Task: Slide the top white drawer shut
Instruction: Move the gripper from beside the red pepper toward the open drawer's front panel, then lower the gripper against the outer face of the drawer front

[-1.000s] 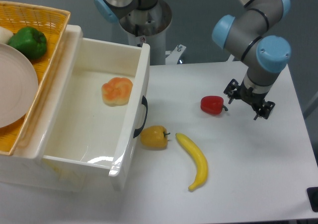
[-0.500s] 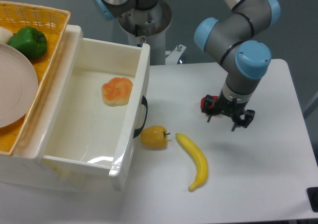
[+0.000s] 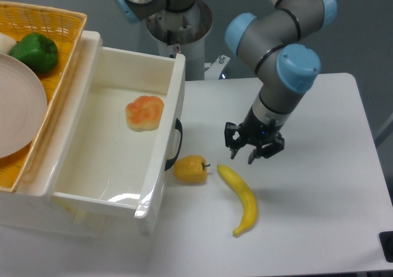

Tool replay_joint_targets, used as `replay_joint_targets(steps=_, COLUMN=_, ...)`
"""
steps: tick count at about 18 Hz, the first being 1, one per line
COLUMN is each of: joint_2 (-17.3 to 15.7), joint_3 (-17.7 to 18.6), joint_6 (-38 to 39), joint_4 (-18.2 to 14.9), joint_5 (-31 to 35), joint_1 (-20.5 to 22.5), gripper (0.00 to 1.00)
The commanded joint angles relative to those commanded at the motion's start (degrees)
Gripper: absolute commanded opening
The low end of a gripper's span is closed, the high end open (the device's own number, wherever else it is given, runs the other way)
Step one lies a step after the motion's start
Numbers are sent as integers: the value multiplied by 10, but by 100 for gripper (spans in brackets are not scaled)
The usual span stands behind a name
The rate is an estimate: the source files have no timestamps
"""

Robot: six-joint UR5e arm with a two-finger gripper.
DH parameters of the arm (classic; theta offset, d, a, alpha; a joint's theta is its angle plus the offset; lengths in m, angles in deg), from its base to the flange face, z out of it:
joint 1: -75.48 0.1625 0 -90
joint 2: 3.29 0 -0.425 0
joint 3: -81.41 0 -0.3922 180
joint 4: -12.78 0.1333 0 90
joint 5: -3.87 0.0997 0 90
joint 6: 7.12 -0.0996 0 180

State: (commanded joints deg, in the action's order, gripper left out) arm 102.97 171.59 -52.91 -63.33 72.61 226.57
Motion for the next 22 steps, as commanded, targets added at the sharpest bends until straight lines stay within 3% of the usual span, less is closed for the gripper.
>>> replay_joint_targets(steps=6, joint_2=-1, joint_3=1, joint_6=0, joint_4=-32, joint_5=-11, joint_1=-6, gripper=4)
replay_joint_targets(steps=14, joint_2=0, joint_3=4, joint_6=-6, joint_4=-45, joint_5=-67, joint_1=-31, gripper=7)
replay_joint_targets(steps=22, joint_2=3, joint_3=4, joint_6=-24, joint_4=-61, joint_5=-74, joint_1=-40, gripper=7)
